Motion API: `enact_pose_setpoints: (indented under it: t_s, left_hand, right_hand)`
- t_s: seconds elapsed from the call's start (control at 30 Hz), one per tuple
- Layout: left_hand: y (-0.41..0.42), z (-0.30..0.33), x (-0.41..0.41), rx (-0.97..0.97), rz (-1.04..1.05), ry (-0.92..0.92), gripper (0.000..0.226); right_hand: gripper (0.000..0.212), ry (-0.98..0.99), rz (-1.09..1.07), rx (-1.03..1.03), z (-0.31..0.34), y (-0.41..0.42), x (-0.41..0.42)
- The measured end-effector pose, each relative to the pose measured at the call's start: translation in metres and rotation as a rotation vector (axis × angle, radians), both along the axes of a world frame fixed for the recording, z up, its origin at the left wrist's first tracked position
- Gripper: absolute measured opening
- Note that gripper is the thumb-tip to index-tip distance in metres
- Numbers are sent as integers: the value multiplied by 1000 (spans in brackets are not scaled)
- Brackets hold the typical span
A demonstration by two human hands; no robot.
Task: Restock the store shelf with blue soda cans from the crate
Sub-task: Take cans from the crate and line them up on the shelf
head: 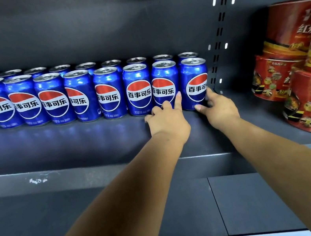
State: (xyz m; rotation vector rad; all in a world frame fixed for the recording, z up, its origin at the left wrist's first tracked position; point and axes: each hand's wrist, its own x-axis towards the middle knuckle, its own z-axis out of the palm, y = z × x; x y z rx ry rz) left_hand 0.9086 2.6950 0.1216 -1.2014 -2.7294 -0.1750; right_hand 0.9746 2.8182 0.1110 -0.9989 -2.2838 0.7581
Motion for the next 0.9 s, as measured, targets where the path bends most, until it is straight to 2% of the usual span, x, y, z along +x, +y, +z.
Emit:
enact_pose_setpoints:
  t_s: [0.1, 0.23, 0.37, 0.53, 0.63, 0.77, 0.9]
  left_hand:
    - [-1, 3, 2, -18, -7, 5, 70]
    - [-12, 11, 4, -33, -30, -38, 68]
    - [-38, 22, 5, -13, -53, -80, 65]
    - [-87, 38, 4, -10, -39, 6, 65]
    - [-120, 41, 5, -30, -60, 65, 65]
    - [-172, 38, 9, -15, -106, 92, 62]
    - [-234, 34, 16, 70, -205, 15, 52]
  right_hand:
    - [62, -69, -24, 23, 8, -10, 4]
    - [69, -305, -127, 139, 26, -36, 12]
    - [46, -264, -67, 170, 42, -63, 15]
    - [40, -447, 41, 422, 47, -118, 21]
    - [40, -587, 92, 656, 48, -158, 23]
    - [40, -601, 123, 778, 54, -217, 26]
    - [37, -576, 130, 802, 55, -279, 34]
